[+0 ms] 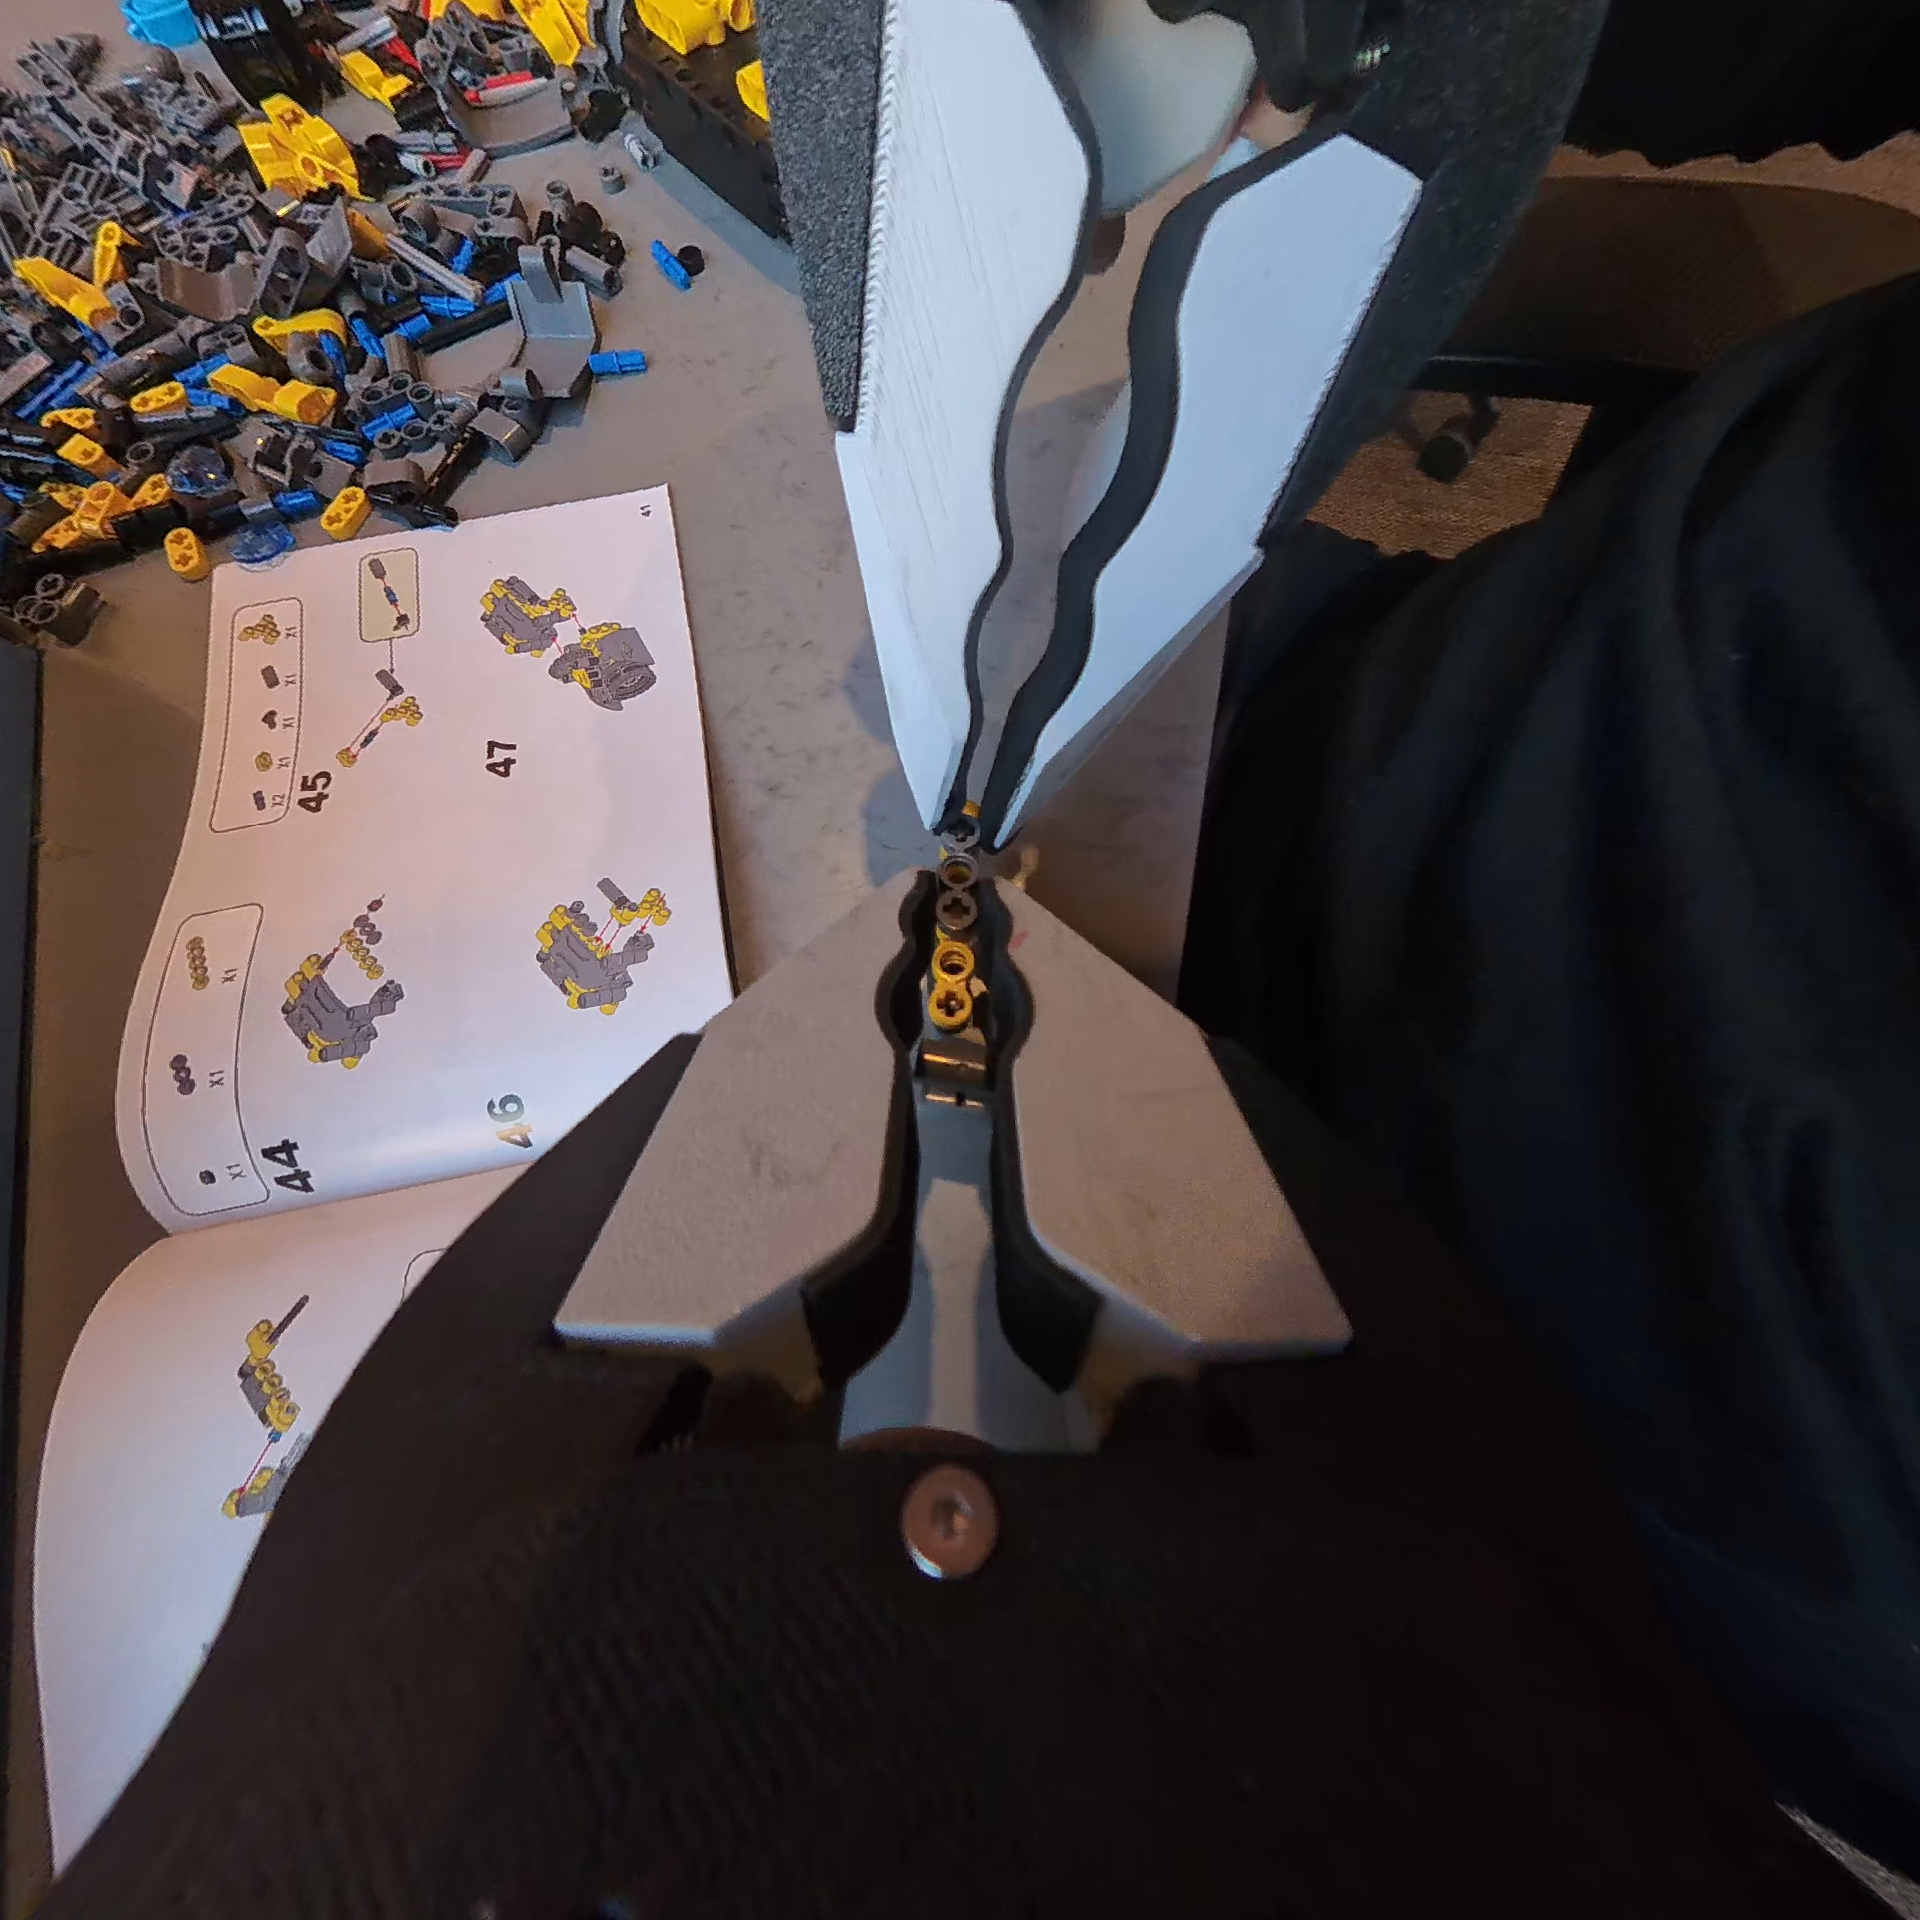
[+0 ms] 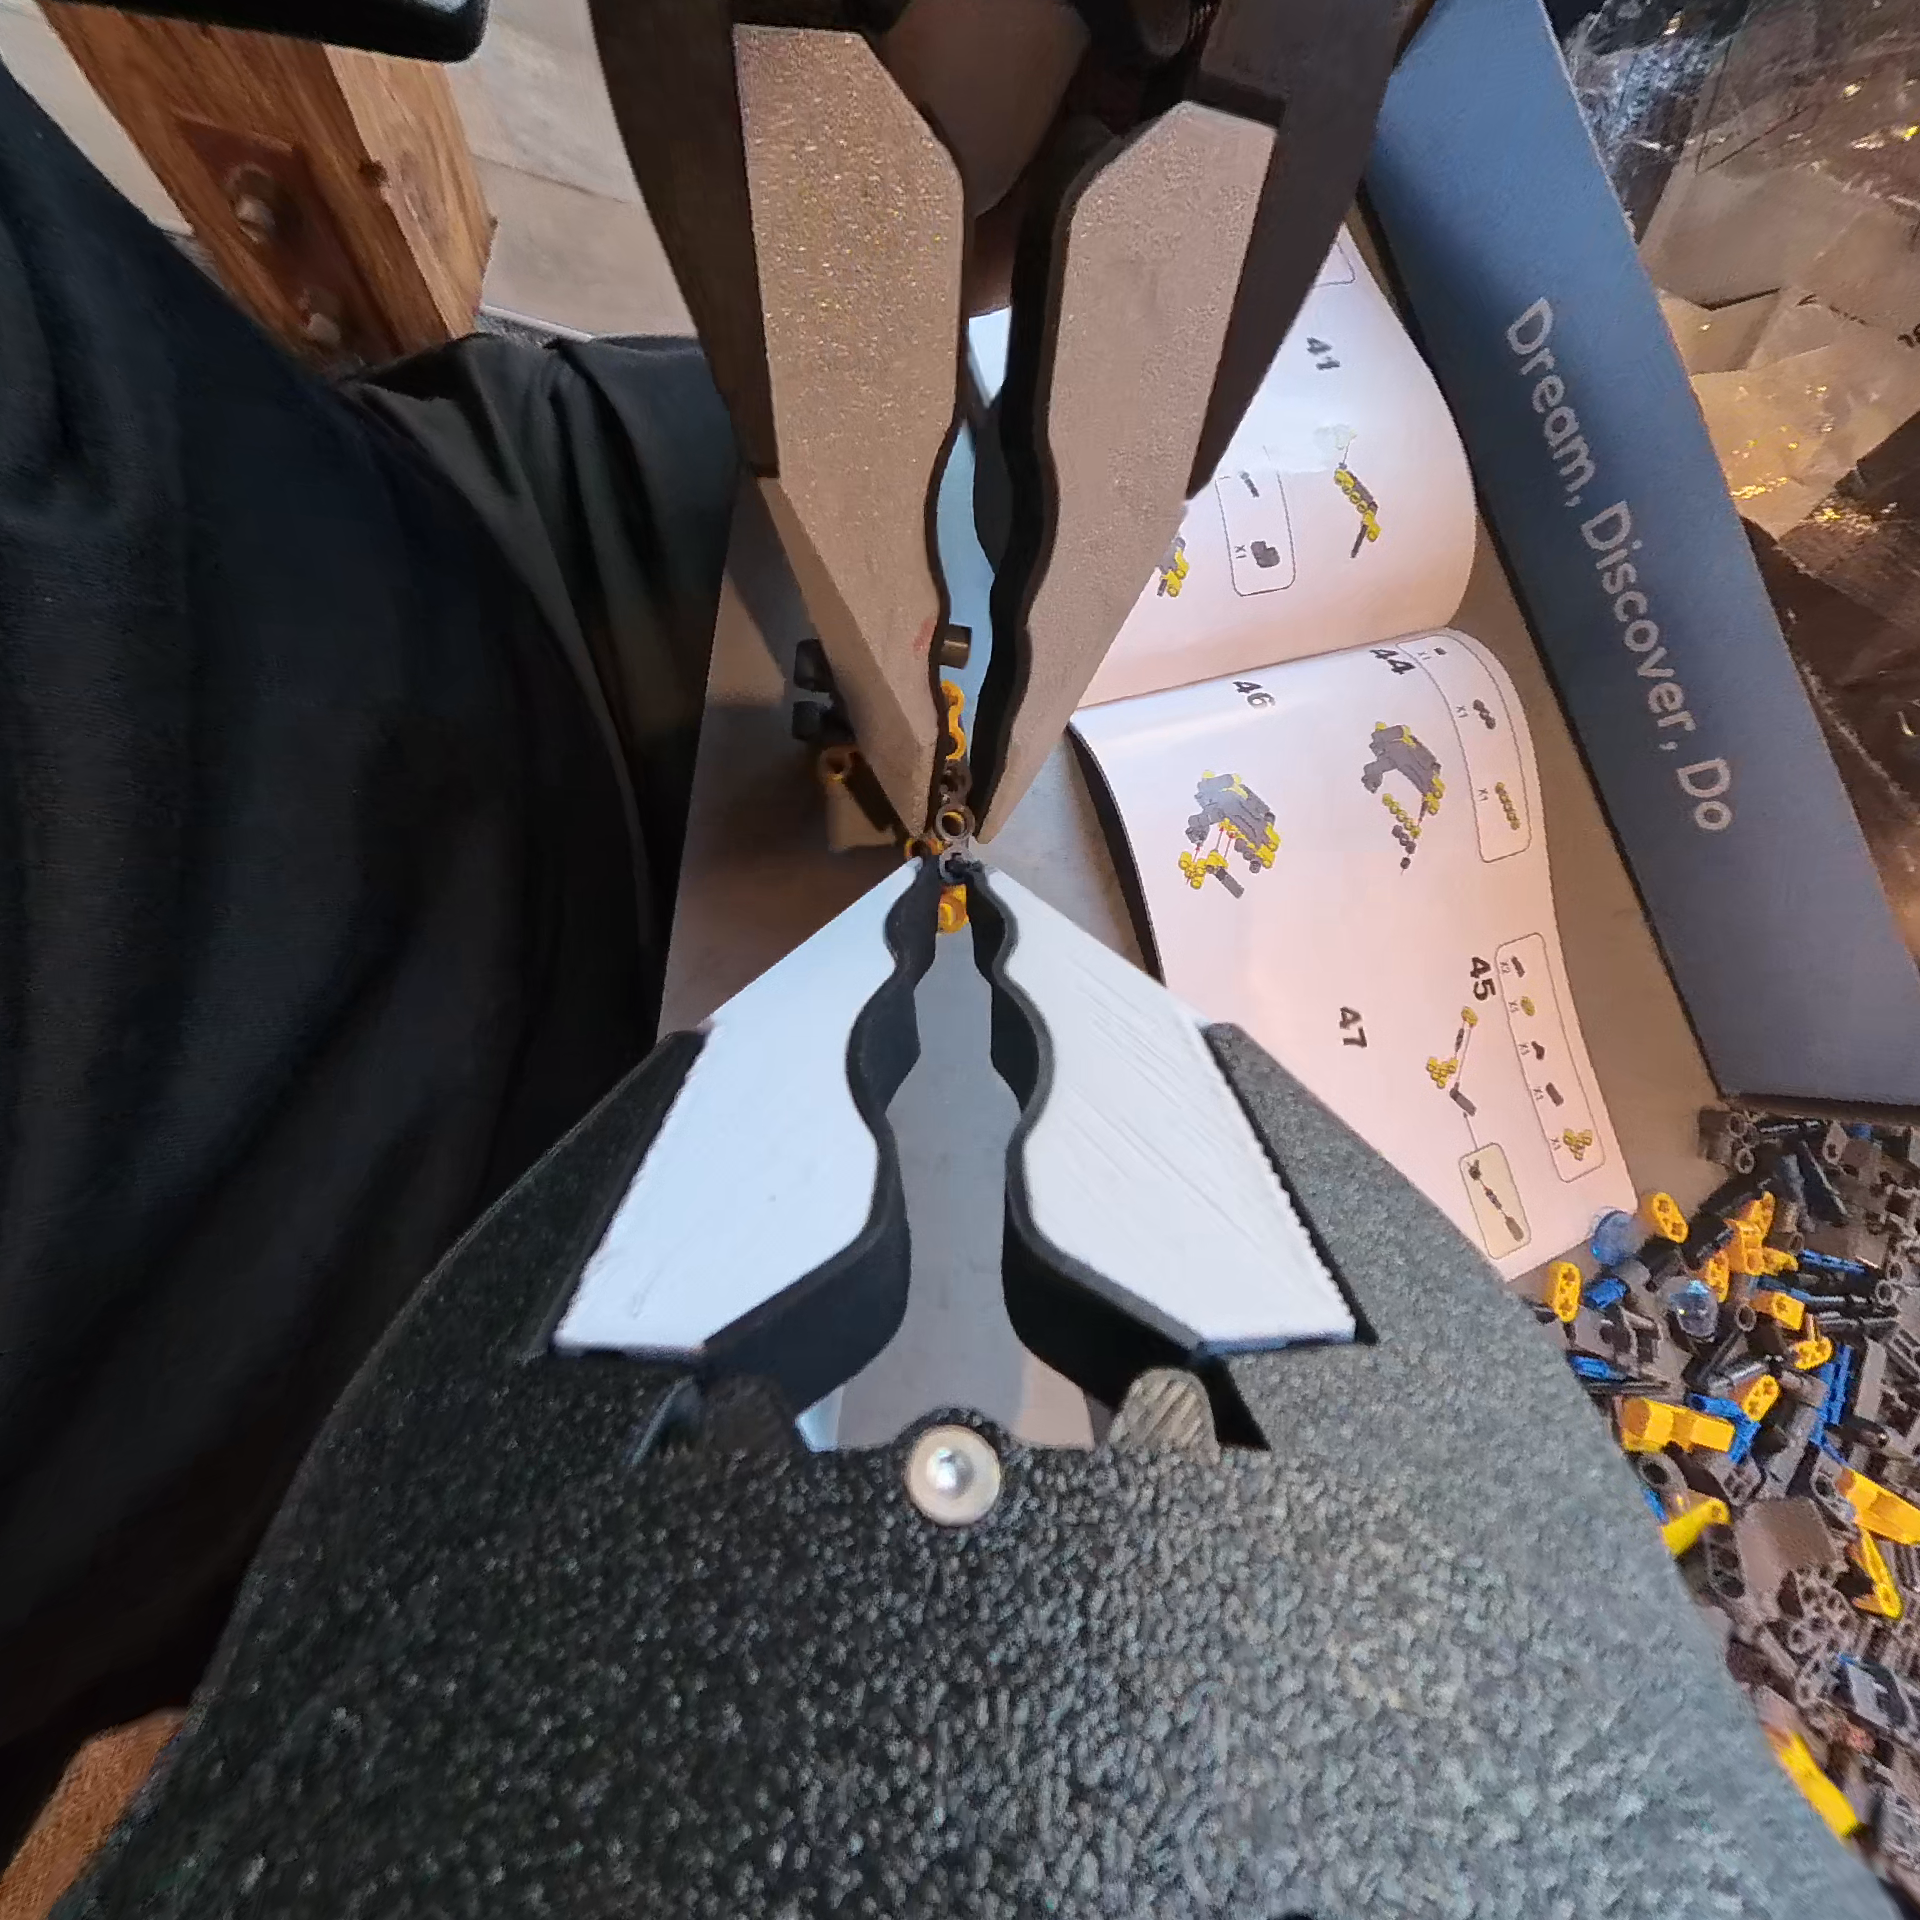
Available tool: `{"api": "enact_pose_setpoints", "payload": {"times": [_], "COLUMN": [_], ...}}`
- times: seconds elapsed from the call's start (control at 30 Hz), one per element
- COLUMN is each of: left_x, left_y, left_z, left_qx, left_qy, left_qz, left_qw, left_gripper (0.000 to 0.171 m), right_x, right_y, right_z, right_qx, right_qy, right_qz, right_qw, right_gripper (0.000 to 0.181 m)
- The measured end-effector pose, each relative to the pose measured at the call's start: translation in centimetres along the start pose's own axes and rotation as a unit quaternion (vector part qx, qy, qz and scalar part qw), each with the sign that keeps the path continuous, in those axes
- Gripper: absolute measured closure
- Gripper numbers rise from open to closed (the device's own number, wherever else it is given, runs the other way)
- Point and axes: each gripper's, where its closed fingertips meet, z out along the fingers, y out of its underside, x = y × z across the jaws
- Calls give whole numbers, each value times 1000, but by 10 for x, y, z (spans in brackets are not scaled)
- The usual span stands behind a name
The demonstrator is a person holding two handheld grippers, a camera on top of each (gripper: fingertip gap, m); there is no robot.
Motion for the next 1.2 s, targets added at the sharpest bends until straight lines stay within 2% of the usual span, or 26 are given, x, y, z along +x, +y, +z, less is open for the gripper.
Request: {"api": "enact_pose_setpoints", "payload": {"times": [0.13, 0.2, 0.27, 0.43, 0.57, 0.7, 0.93, 1.07, 1.2], "left_x": [-2, -1, -2, 1, 0, 1, 0, -4, -8], "left_y": [0, 0, 0, -1, -1, -1, -6, -9, 1], "left_z": [-1, -1, -1, 0, 0, 1, -4, -13, -22], "left_qx": [10, 15, 17, 25, 25, 25, 40, 62, 70], "left_qy": [-9, -11, -14, 3, 3, 13, 14, 4, -21], "left_qz": [-7, -9, -8, -21, -23, -36, -51, -72, -101], "left_qw": [1000, 1000, 1000, 999, 999, 999, 998, 995, 992], "left_gripper": [167, 167, 168, 162, 158, 145, 140, 133, 125], "right_x": [2, 0, -3, 1, 1, 1, 1, 3, 4], "right_y": [-2, 1, 3, 4, 4, 6, 7, 7, 10], "right_z": [1, 2, 4, 9, 12, 13, 11, 6, 1], "right_qx": [35, 44, 53, 72, 80, 78, 79, 88, 100], "right_qy": [11, 5, -6, -18, -33, -37, -34, -31, -26], "right_qz": [21, 32, 39, 69, 76, 81, 79, 87, 99], "right_qw": [999, 999, 998, 995, 993, 993, 993, 992, 990], "right_gripper": [174, 153, 143, 146, 168, 173, 173, 166, 162]}}
